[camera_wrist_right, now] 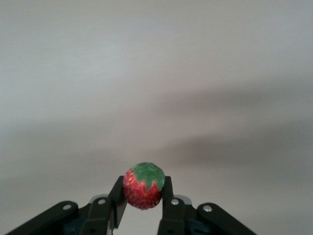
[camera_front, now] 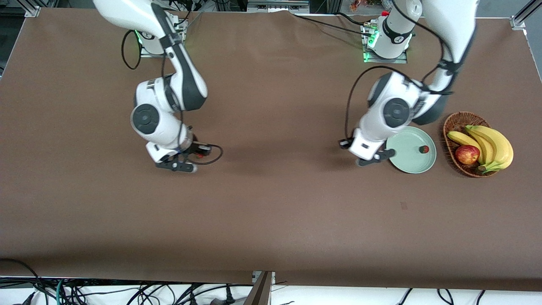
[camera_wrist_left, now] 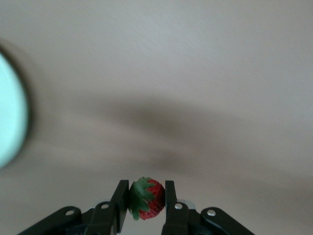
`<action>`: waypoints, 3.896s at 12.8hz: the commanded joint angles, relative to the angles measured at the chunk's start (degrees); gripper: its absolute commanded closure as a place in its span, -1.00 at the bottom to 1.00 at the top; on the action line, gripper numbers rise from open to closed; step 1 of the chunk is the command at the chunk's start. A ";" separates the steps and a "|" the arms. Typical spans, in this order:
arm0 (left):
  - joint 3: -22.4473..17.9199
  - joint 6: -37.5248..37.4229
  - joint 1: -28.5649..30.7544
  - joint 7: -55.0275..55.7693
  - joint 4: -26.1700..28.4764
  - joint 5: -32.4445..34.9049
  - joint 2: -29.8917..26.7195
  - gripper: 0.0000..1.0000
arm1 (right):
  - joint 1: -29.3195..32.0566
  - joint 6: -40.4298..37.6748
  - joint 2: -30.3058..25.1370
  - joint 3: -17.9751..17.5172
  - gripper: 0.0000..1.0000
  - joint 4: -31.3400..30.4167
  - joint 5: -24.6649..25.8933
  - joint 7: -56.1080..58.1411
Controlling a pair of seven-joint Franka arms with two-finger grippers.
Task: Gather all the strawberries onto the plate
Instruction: 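Place the strawberry on the plate with the left gripper while the right gripper carries another, then release the strawberry mid-table with the right gripper while the left gripper reaches it, then grasp the last strawberry with the left gripper and lift it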
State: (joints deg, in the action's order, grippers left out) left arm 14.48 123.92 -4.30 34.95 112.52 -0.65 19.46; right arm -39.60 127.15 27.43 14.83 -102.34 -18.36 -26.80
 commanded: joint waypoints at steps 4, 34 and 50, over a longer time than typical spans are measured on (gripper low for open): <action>-18.93 -5.88 0.09 -33.32 1.29 -3.74 -3.64 0.56 | -2.76 9.05 13.06 -9.81 0.64 16.97 -3.97 -27.82; 10.04 20.30 -1.85 15.20 11.40 11.00 1.62 -1.00 | 5.54 -34.75 -11.05 8.32 -0.99 21.22 4.01 7.35; 9.78 22.60 -2.11 20.59 11.67 12.69 7.62 0.54 | 31.60 -36.00 -28.05 -15.27 -0.99 9.26 19.41 19.59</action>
State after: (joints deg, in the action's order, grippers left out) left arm 24.11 146.38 -6.48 53.66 124.43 10.39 26.67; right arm -7.72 90.92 -0.59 -0.47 -93.72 -0.03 -7.83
